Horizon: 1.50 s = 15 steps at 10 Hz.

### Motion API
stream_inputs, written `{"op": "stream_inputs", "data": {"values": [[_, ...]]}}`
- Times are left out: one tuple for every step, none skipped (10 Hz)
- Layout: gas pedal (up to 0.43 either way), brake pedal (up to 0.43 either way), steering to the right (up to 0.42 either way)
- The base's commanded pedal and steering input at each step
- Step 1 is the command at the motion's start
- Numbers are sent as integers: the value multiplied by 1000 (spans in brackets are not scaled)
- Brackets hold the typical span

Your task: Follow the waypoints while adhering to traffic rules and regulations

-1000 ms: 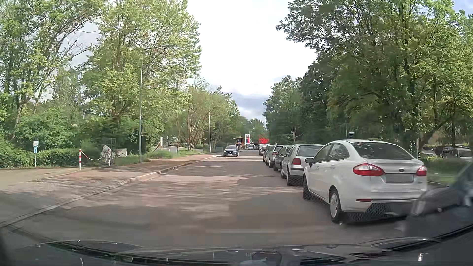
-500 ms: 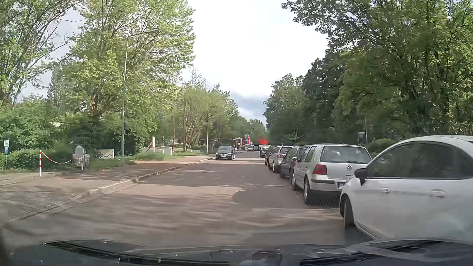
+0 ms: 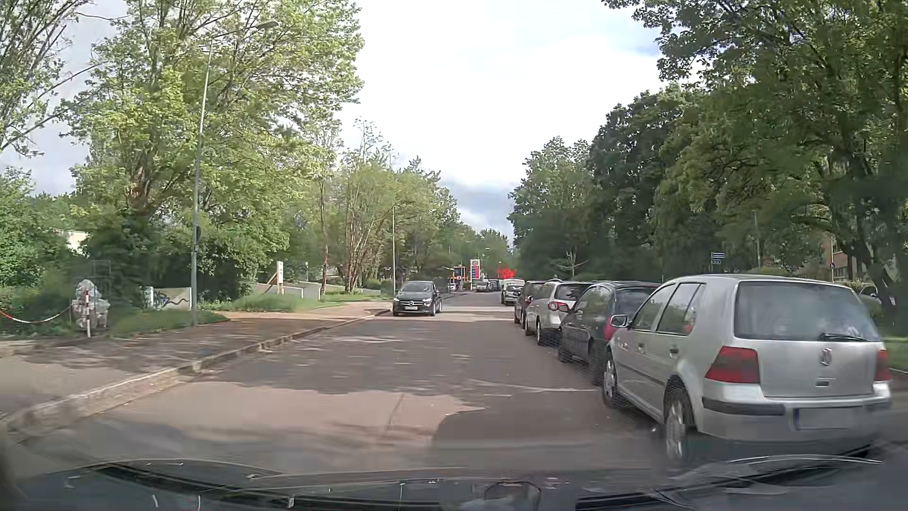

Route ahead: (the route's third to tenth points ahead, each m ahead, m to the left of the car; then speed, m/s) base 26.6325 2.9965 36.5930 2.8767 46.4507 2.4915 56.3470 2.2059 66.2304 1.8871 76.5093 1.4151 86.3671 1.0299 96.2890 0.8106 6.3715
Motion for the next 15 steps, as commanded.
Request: {"op": "stream_inputs", "data": {"values": [[28,0,-3],[28,0,-3],[28,0,-4],[28,0,-4],[28,0,-4],[28,0,-5],[28,0,-6],[28,0,-7],[28,0,-7],[28,0,-7],[28,0,-7],[28,0,-7],[28,0,-8],[28,0,-8],[28,0,-8]]}}
